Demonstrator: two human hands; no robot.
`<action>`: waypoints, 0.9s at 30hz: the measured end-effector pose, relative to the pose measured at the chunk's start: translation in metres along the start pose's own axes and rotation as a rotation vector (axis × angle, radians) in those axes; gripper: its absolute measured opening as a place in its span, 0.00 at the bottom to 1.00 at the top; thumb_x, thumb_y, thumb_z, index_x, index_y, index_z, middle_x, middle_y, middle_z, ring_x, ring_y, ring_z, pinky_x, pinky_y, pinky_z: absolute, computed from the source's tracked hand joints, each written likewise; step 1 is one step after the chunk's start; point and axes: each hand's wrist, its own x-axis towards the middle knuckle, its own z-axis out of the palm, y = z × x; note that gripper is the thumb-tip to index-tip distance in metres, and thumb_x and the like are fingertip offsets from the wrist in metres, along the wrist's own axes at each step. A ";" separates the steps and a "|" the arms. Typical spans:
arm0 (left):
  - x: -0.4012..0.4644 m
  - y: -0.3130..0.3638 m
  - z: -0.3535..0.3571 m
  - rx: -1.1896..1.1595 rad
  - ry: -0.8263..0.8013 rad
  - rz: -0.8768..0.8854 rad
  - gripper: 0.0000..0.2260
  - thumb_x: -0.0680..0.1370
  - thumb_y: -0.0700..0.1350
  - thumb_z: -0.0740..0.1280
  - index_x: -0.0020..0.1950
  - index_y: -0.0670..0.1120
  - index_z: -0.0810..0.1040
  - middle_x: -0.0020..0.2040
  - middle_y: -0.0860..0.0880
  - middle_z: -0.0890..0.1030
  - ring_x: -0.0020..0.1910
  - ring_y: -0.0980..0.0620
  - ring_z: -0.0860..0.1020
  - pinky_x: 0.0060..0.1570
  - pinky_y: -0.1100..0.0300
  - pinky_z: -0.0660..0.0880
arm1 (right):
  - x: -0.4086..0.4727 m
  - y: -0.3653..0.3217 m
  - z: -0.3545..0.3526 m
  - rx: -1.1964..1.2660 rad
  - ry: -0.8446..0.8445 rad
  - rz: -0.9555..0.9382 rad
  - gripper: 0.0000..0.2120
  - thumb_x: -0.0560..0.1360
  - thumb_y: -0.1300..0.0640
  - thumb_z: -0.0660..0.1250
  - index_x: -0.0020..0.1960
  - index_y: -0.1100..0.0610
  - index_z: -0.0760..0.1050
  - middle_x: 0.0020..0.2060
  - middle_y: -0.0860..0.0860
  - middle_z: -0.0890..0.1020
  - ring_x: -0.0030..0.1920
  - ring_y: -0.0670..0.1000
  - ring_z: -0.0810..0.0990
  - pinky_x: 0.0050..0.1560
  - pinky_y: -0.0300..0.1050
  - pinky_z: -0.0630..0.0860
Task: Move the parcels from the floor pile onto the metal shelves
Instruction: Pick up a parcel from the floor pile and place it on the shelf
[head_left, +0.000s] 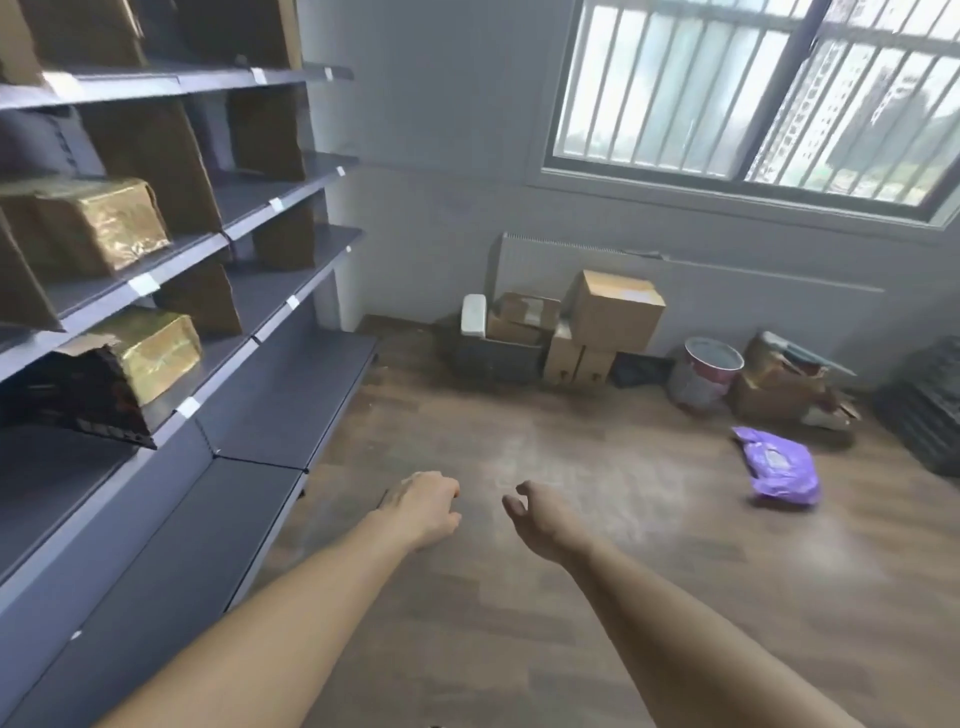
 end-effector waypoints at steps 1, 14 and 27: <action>0.019 0.001 -0.007 0.010 -0.007 0.015 0.21 0.80 0.52 0.62 0.72 0.49 0.71 0.69 0.46 0.73 0.69 0.44 0.71 0.67 0.52 0.69 | 0.014 0.001 -0.007 0.000 0.002 0.004 0.21 0.83 0.50 0.56 0.69 0.63 0.70 0.66 0.60 0.75 0.67 0.58 0.72 0.63 0.46 0.69; 0.293 0.052 -0.099 0.157 -0.017 0.111 0.23 0.80 0.55 0.62 0.72 0.46 0.68 0.67 0.43 0.72 0.68 0.42 0.70 0.66 0.51 0.67 | 0.237 0.062 -0.133 0.011 0.067 0.136 0.25 0.82 0.47 0.55 0.75 0.59 0.65 0.70 0.57 0.71 0.70 0.56 0.68 0.66 0.46 0.66; 0.569 0.108 -0.160 0.189 0.009 0.074 0.26 0.79 0.58 0.61 0.74 0.48 0.65 0.70 0.47 0.70 0.72 0.46 0.64 0.71 0.49 0.60 | 0.494 0.161 -0.245 -0.117 -0.021 0.104 0.23 0.82 0.46 0.53 0.73 0.57 0.64 0.68 0.56 0.71 0.67 0.58 0.71 0.63 0.49 0.69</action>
